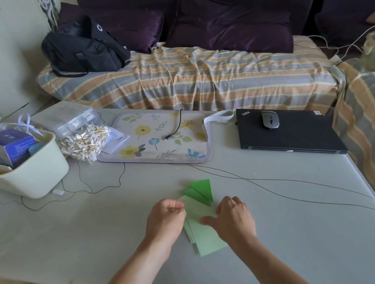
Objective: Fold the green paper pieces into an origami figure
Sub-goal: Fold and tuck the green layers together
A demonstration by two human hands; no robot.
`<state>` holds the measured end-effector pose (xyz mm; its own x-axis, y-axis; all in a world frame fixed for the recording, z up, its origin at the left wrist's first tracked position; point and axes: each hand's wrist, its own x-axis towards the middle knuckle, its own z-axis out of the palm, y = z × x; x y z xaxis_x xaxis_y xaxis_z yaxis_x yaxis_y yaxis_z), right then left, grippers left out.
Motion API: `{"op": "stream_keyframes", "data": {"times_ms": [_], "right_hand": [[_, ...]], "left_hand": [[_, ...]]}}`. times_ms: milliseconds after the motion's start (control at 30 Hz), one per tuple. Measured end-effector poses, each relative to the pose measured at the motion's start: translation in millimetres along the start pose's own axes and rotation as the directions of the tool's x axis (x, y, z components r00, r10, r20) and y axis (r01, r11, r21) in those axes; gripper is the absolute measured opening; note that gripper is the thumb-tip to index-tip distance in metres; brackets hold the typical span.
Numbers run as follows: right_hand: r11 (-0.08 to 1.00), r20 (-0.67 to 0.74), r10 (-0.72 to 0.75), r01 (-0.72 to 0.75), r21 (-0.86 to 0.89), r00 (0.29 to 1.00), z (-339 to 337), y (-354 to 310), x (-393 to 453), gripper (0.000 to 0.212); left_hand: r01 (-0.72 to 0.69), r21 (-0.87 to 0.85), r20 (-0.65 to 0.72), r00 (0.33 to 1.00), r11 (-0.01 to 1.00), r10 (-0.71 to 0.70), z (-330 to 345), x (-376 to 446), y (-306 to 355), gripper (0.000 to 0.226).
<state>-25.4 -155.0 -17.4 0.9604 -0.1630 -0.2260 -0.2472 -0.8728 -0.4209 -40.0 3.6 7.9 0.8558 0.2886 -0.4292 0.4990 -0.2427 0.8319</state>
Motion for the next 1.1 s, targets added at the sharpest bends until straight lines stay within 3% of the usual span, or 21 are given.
{"op": "stream_keyframes", "data": {"times_ms": [267,500,700,833,1000,1100], "right_hand": [[0.999,-0.001,-0.037,0.037,0.031,0.999,7,-10,1,0.05],[0.993,0.017,-0.073,0.071,0.098,0.997,7,-7,1,0.036],[0.975,0.027,-0.149,0.142,0.169,0.989,9,-2,1,0.04],[0.958,0.064,-0.275,0.268,0.105,0.959,13,-1,-6,0.048],[0.943,0.066,-0.323,0.315,0.106,0.944,10,0,-5,0.031],[0.938,0.069,-0.339,0.332,0.096,0.938,11,2,-6,0.046]], "left_hand": [[0.027,0.045,0.051,0.998,0.999,-0.03,-6,-2,4,0.028],[0.001,0.122,0.118,0.993,0.993,-0.016,-4,-10,7,0.011],[-0.003,0.222,0.115,0.993,0.975,-0.024,-1,-5,1,0.036],[-0.147,0.479,0.158,0.984,0.865,0.08,0,-9,2,0.052],[-0.218,0.648,0.22,0.971,0.73,0.094,1,-7,0,0.058],[-0.231,0.709,0.225,0.969,0.666,0.097,0,-3,-3,0.056]]}}
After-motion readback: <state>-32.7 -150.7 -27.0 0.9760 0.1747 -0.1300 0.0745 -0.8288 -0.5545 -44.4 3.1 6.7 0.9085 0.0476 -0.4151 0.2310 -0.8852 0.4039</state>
